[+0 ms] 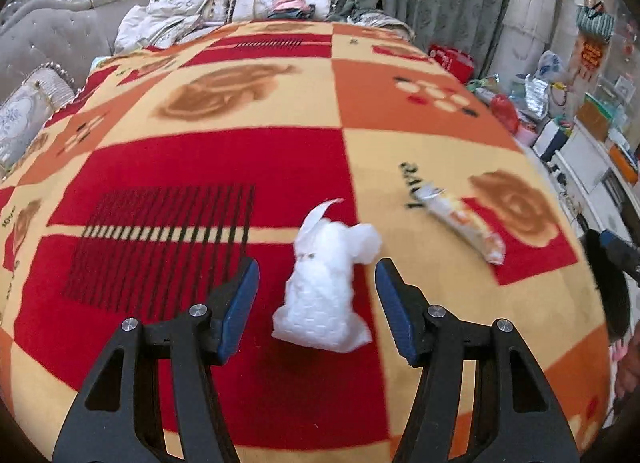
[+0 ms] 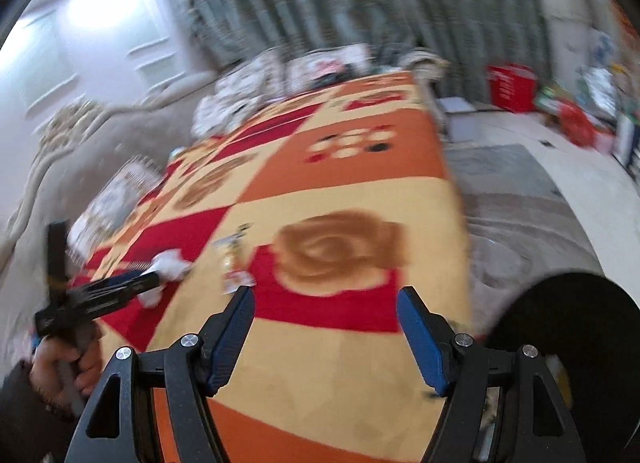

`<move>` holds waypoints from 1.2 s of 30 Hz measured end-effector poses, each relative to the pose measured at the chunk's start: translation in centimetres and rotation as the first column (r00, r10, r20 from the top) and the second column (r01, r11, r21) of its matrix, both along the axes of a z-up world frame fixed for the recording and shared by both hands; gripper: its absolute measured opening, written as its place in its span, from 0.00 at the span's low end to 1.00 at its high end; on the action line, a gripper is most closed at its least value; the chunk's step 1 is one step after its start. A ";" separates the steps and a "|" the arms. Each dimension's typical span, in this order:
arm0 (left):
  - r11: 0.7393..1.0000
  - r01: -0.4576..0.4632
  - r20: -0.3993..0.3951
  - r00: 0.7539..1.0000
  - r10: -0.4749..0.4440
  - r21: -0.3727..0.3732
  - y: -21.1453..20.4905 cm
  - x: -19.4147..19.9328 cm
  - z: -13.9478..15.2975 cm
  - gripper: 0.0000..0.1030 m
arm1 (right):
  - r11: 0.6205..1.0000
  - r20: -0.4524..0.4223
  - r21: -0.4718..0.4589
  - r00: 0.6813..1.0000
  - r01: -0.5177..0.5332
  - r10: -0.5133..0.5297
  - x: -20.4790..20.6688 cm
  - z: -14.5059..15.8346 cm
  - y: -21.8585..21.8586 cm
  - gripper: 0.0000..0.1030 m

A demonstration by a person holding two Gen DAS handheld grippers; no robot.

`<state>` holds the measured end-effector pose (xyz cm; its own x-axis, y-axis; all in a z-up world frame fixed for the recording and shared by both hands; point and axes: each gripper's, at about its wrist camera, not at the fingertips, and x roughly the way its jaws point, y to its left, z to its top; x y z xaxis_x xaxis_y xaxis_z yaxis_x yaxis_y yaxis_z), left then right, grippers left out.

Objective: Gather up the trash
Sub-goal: 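Grasp the white tissue with the left gripper while the right gripper grasps the snack bar wrapper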

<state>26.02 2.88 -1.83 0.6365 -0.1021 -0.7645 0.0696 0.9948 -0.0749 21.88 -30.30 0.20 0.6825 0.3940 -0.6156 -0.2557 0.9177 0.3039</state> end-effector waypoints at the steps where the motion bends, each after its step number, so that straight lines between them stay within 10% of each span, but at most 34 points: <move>1: 1.000 -0.008 0.000 1.000 0.008 -0.005 0.0 0.0 -0.4 0.57 | 0.999 0.004 -0.015 0.999 -0.034 0.034 0.4 0.0 1.2 0.69; 4: 0.998 -0.056 -0.014 0.998 0.055 -0.015 0.6 0.4 -1.1 0.26 | 0.991 0.010 -0.052 0.992 -0.126 0.127 1.9 -0.4 4.8 0.70; 7: 0.996 -0.063 -0.007 0.998 0.063 -0.063 1.1 -0.3 -0.9 0.19 | 0.977 -0.003 -0.103 0.982 -0.189 0.189 4.4 -1.2 8.4 0.70; 14: 0.979 -0.066 -0.019 0.998 0.063 -0.193 1.6 -2.0 -1.0 0.19 | 0.948 -0.098 -0.178 0.964 -0.262 0.248 10.1 -4.0 14.2 0.69; 24: 0.979 -0.067 -0.015 0.998 0.066 -0.192 1.5 -2.0 -0.9 0.19 | 0.913 -0.122 -0.259 0.948 -0.315 0.293 9.5 -4.7 15.9 0.25; 36: 0.973 -0.068 -0.013 0.998 0.067 -0.222 2.1 -2.1 -1.0 0.19 | 0.971 0.006 -0.041 0.972 -0.234 0.234 0.1 0.9 9.3 0.15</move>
